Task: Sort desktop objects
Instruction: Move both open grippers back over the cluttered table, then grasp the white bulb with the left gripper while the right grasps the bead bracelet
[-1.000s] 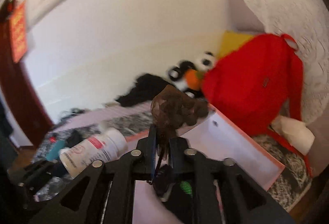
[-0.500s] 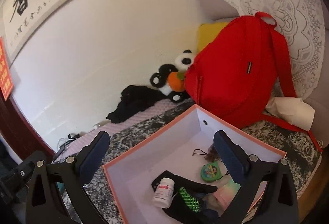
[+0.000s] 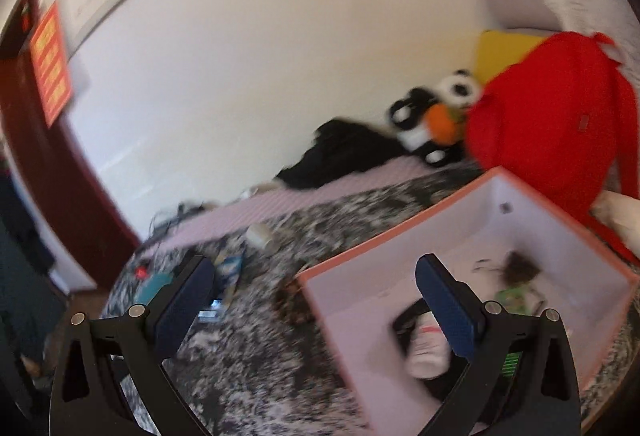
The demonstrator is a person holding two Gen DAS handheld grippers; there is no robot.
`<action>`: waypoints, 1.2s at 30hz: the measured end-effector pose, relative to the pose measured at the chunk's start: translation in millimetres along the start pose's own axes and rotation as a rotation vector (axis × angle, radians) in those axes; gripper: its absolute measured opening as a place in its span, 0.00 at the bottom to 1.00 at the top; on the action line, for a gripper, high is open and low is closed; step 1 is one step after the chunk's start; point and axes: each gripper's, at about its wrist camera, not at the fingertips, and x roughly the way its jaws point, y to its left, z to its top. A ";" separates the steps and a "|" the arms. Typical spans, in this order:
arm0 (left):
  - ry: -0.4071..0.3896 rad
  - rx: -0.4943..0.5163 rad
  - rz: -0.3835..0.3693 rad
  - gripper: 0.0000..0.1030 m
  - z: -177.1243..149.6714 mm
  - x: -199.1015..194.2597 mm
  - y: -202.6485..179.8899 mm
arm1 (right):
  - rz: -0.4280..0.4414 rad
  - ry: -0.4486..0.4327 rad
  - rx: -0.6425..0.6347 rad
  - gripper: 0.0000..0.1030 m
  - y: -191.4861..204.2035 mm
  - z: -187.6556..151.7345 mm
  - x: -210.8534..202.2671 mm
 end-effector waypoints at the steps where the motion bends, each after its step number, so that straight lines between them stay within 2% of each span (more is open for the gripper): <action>1: 0.001 0.001 0.026 0.97 -2.4 5.7 10.6 | 0.007 0.023 -0.021 1.00 11.0 -5.8 10.9; 5: 0.020 -0.009 0.103 0.97 -13.2 35.0 52.6 | 0.024 0.134 -0.135 1.00 55.3 -35.7 60.5; 9: 0.074 -0.080 0.087 0.97 -16.3 72.6 81.3 | -0.011 0.252 -0.254 1.00 90.4 -68.0 115.6; 12: 0.111 -0.110 0.066 0.97 -7.9 106.6 91.2 | -0.041 0.296 -0.302 1.00 98.9 -85.0 147.8; 15: 0.125 -0.123 0.040 0.97 4.3 132.5 94.9 | -0.066 0.329 -0.316 1.00 103.1 -93.4 177.2; 22: 0.121 -0.117 0.041 0.97 37.5 184.0 96.1 | -0.141 0.336 -0.380 0.99 109.2 -93.6 224.8; 28: 0.176 -0.137 0.045 0.97 41.4 231.6 100.6 | -0.187 0.359 -0.493 0.95 109.1 -105.0 266.8; 32: 0.173 -0.119 0.067 0.96 43.2 251.7 98.5 | -0.199 0.372 -0.553 0.93 106.6 -115.4 287.0; 33: 0.171 -0.110 0.076 0.91 42.9 254.3 98.6 | -0.201 0.375 -0.568 0.92 105.9 -118.0 292.0; 34: 0.175 -0.103 0.077 0.80 42.0 256.8 99.5 | -0.204 0.378 -0.583 0.92 105.3 -120.6 297.0; 35: 0.179 -0.098 0.077 0.73 41.0 259.3 100.6 | -0.207 0.381 -0.598 0.91 104.7 -123.2 302.1; 36: 0.188 -0.105 0.055 0.57 39.5 261.0 102.9 | -0.173 0.406 -0.563 0.83 99.9 -119.7 304.7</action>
